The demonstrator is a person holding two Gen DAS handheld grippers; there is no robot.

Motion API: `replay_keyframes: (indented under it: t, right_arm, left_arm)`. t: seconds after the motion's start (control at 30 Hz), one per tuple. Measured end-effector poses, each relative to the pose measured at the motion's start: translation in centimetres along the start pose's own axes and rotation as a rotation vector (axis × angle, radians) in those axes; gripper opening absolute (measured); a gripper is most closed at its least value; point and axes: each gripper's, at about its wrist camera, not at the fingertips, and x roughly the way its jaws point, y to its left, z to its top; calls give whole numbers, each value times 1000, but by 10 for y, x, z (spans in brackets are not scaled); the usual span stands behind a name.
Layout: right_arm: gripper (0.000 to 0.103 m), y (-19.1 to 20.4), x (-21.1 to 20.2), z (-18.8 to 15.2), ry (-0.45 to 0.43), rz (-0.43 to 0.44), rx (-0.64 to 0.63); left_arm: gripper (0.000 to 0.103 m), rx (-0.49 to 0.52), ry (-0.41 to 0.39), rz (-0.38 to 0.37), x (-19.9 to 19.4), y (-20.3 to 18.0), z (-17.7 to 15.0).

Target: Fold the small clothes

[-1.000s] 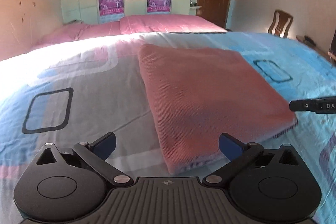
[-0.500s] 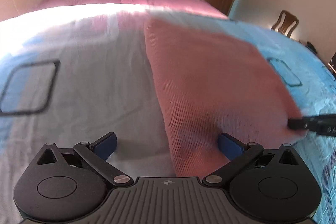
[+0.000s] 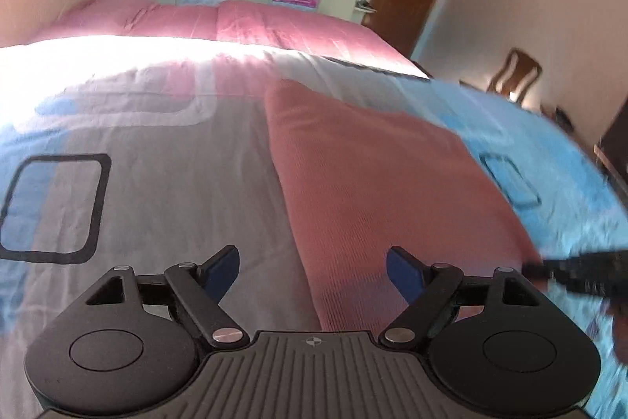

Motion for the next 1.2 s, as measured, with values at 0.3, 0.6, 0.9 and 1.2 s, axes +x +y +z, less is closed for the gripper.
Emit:
replay_keyframes:
  t: [0.3,0.6,0.9,1.2]
  right_arm:
    - [25,26,25,28,-47,-115,-127]
    - [51,-48,18,40,-59,180,280]
    - [49,-108,70,32,39,481,470]
    - [41,-69,93,68,54,462,303]
  left_arm:
    - [83,76,64,67,36,-6,1]
    - [84,36,51,-89,21,-2,20]
    - [89,-89,158,-217,64,14,19]
    - [68,50,163,-151,87,-25,42]
